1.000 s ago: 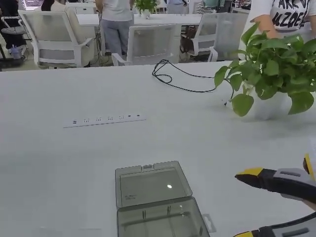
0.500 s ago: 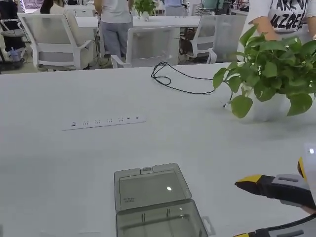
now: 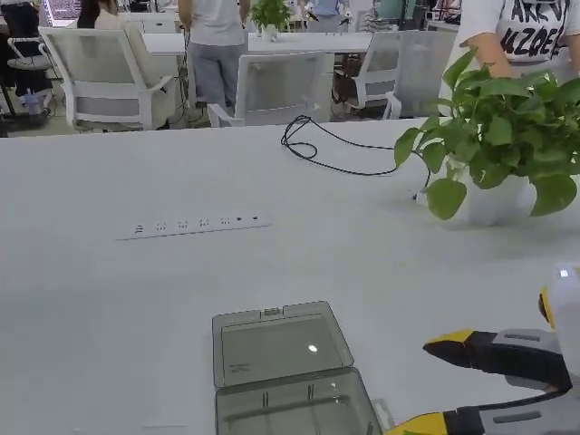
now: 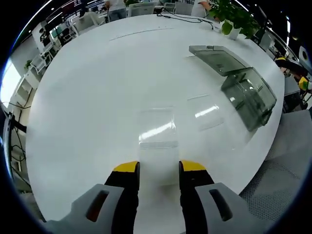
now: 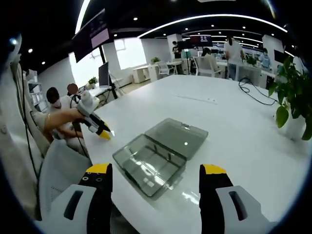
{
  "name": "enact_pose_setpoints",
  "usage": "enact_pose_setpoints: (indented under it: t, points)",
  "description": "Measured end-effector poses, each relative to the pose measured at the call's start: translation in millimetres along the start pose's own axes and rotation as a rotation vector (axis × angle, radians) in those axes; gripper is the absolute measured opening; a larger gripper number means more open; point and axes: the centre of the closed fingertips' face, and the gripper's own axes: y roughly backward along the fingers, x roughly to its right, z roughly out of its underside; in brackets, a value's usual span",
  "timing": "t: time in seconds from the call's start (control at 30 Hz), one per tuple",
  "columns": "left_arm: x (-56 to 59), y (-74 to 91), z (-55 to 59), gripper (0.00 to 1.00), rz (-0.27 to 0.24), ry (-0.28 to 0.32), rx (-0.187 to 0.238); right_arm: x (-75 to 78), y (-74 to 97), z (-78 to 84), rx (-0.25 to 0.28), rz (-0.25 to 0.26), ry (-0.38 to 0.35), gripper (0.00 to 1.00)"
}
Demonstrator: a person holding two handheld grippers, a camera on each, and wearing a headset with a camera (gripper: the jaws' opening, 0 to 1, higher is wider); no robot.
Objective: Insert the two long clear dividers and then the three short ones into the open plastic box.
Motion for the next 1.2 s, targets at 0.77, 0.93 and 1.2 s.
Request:
enact_pose_setpoints:
  t: [0.77,0.93,1.2]
  points:
    - [34.4,28.0,-34.1,0.3,0.019,0.119,0.291,-31.8,-45.0,-12.6,0.071,-0.032,-0.19,0.47]
    - [44.4,38.2,-44.5,0.3,0.033,0.133,0.353,-41.0,-55.1,-19.5,0.102,-0.038,-0.223,0.43]
    - [68.5,45.1,-58.3,0.3,0.08,0.155,0.42,-57.8,-68.9,-27.6,0.142,-0.072,-0.271,0.38]
